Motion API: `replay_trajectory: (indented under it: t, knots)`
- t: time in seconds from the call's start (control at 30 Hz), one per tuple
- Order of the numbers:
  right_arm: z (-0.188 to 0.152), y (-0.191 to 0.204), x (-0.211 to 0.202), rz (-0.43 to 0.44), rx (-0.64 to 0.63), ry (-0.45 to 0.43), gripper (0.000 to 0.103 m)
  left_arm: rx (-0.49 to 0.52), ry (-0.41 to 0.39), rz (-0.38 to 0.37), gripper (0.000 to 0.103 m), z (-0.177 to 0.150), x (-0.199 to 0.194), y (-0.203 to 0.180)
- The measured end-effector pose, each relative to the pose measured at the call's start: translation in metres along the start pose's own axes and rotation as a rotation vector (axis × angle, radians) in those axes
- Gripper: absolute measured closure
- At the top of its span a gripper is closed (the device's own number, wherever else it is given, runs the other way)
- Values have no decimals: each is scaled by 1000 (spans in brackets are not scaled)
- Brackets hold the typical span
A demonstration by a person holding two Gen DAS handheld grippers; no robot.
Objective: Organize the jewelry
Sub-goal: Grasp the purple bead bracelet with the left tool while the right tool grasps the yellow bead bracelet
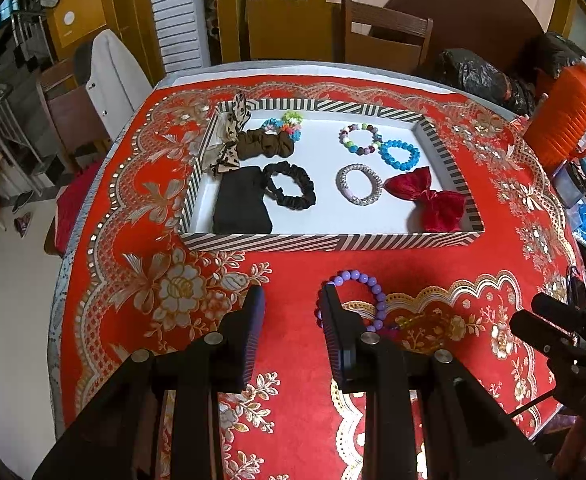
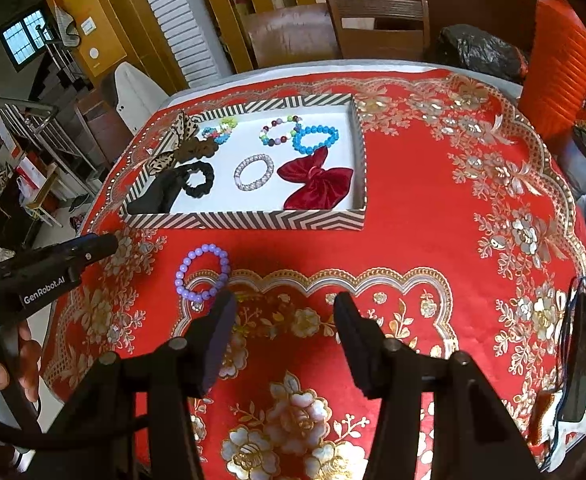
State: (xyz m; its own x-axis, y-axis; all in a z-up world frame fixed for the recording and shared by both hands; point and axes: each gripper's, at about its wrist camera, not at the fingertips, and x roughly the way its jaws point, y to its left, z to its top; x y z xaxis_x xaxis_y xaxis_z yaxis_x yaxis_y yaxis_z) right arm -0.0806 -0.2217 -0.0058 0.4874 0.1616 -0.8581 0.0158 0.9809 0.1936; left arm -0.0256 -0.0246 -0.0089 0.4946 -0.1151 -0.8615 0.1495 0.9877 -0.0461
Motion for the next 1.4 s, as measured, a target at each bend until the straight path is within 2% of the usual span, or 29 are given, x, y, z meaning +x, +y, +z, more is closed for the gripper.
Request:
replay_trajectory:
  t: [0.4, 0.57, 0.67, 0.83, 0.93, 1.03, 1.1, 1.13, 1.2, 1.23, 1.3, 1.33, 1.37, 1.4]
  knots:
    - [7, -2, 11, 4, -9, 25, 49, -10, 28, 4, 85, 3, 14, 2]
    - [7, -5, 24, 10, -2, 53, 49, -19, 65, 1, 85, 1, 27, 6]
    - [5, -6, 40, 20, -8, 85, 49, -24, 108, -29, 85, 1, 40, 10]
    - [-3, -6, 67, 26, -32, 128, 49, -63, 177, -124, 85, 3, 63, 12]
    - [-6, -4, 82, 22, -50, 145, 49, -52, 219, -119, 85, 3, 79, 6]
    - [-8, -5, 92, 18, -64, 172, 49, -42, 236, -160, 85, -1, 87, -3]
    - [-10, -5, 91, 31, -73, 160, 50, -16, 256, -129, 85, -3, 94, -10]
    - [-11, -5, 91, 22, -85, 156, 52, 6, 249, -101, 85, -4, 95, -15]
    - [-11, -3, 92, -11, -120, 146, 70, 40, 237, -55, 85, -3, 97, -23]
    - [-10, -2, 92, -19, -136, 142, 74, 63, 227, -36, 85, -3, 97, -28]
    - [-9, -1, 93, 28, -147, 150, 92, 101, 216, -15, 85, -5, 98, -36]
    - [-10, 0, 92, 35, -152, 150, 93, 115, 205, -12, 88, -6, 98, -38]
    - [-10, 1, 91, 31, -160, 149, 93, 122, 197, -25, 103, -6, 99, -39]
    - [-10, 1, 91, 55, -153, 157, 94, 116, 201, -40, 103, -6, 98, -38]
